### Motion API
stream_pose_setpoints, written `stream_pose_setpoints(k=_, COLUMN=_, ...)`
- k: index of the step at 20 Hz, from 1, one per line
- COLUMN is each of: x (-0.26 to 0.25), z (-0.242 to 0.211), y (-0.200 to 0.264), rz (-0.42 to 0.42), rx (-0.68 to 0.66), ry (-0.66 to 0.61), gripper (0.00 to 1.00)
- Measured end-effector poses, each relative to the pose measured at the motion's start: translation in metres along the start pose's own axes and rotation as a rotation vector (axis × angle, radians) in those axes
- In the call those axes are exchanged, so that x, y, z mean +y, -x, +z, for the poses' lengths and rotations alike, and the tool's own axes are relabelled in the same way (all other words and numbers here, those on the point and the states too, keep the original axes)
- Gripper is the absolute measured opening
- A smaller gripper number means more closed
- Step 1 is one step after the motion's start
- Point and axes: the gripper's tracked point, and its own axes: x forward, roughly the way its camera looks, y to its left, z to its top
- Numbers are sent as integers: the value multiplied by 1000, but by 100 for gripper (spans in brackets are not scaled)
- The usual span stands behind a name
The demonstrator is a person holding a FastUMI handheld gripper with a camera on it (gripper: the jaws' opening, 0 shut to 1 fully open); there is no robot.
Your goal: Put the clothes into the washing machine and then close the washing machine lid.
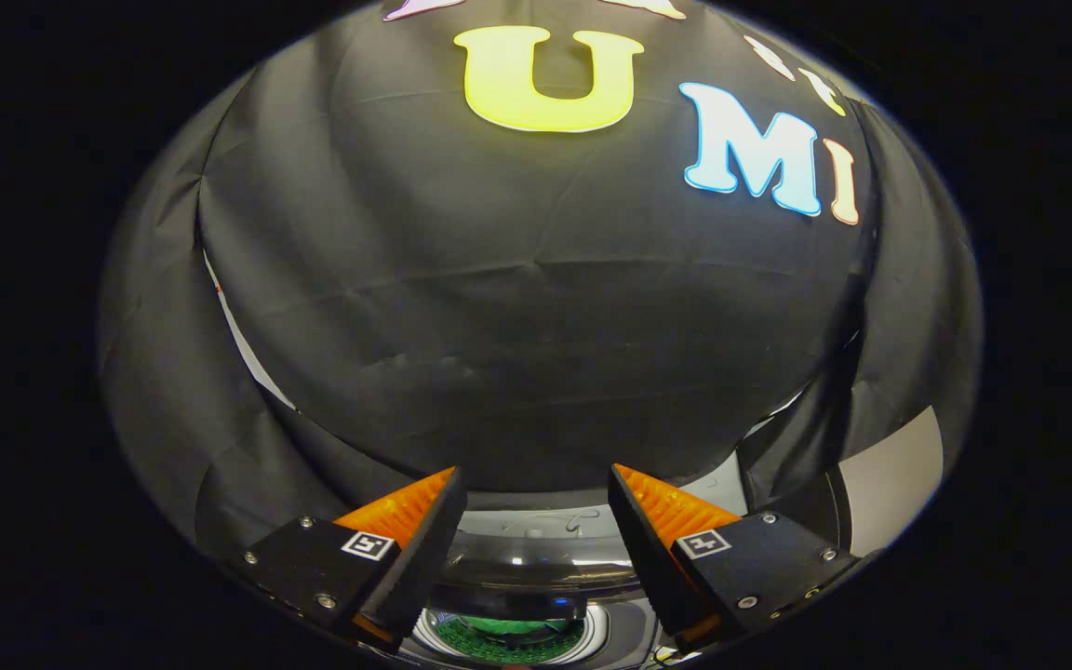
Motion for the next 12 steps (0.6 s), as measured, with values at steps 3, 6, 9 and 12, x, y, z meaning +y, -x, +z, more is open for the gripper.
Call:
stream_pose_setpoints(k=3, x=1, z=-6, y=-4, rz=-1, rx=9, ry=5, gripper=94)
stream_pose_setpoints(k=6, x=3, z=-8, y=-3, rz=4, rx=12, ry=-5, gripper=94)
stream_pose_setpoints(k=9, x=4, z=-17, y=-5, rz=4, rx=28, ry=-12, gripper=94)
stream_pose_setpoints(k=12, x=8, z=-31, y=-4, rz=16, rx=47, ry=-24, gripper=94)
